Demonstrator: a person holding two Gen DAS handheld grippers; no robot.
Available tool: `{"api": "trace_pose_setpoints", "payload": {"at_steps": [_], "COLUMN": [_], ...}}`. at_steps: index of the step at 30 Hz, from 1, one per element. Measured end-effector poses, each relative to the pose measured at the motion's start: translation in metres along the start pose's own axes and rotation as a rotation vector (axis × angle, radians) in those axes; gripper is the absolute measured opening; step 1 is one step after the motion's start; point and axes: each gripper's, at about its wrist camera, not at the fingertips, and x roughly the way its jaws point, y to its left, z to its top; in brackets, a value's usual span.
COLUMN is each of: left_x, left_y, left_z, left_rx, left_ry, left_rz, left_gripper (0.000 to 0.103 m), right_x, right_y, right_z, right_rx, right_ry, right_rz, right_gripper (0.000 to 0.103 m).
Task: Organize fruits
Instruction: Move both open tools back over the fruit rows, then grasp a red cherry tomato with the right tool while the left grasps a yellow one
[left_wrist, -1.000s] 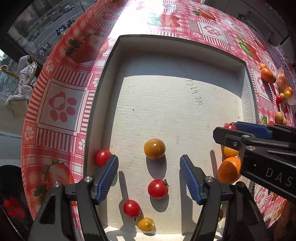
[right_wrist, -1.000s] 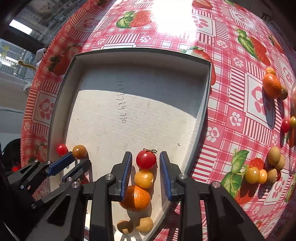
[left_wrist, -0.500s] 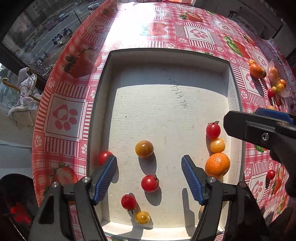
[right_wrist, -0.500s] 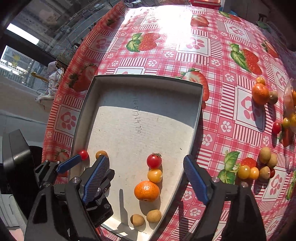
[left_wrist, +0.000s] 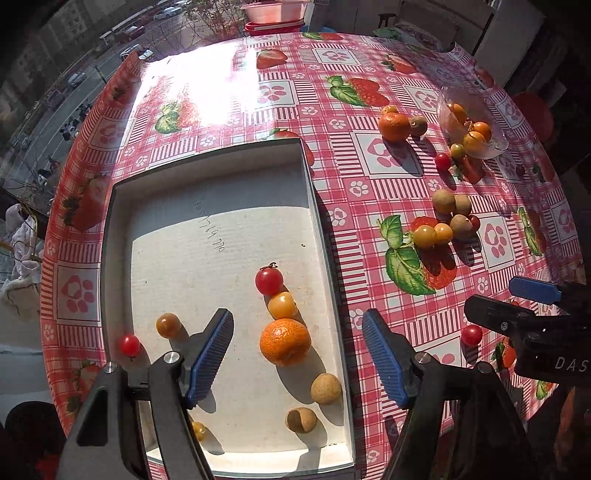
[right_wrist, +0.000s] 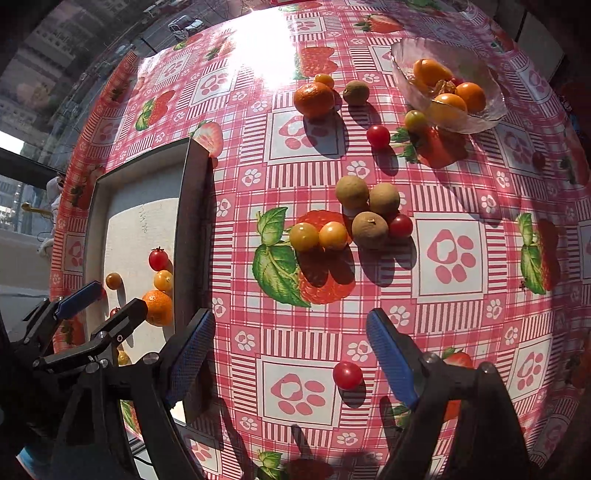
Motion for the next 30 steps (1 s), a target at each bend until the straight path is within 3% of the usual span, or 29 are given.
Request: {"api": "trace_pose_setpoints", "payload": {"at_steps": [5, 10, 14, 18, 27, 30], "left_x": [0.004, 0.030, 0.051, 0.065, 0.083, 0.087], "left_y": [-0.039, -0.075, -0.087, -0.086, -0.099, -0.108], "left_z": [0.013, 0.018, 0.022, 0.033, 0.054, 0.055], "left_rx": [0.093, 0.191, 0.216, 0.187, 0.211, 0.217], "left_ry": [0.008, 0.064, 0.093, 0.100, 0.085, 0.078], "left_rz": [-0.044, -0.038, -0.008, -0.028, -0.021, -0.021], "left_gripper": [0.073, 0.073, 0.073, 0.073, 0.073, 0.073], "right_x": [-0.002, 0.003, 0.010, 0.018, 0.035, 0.039], "right_y": [-0.041, -0.058, -0.054, -0.046, -0.030, -0.024], "right_z": [-0.024, -0.046, -0.061, -0.066, -0.057, -0.054], "right_rx": [0.052, 0.050, 0.012, -0.023, -0.052, -0.061], "right_ry": [0.020, 0.055, 0.073, 0.076, 0.054, 0.049], "right_rz": [-0.046, -0.067, -0.066, -0.066, -0.070, -0.077], "right_gripper": [0.086, 0.086, 0.086, 0.086, 0.085, 0.079]}}
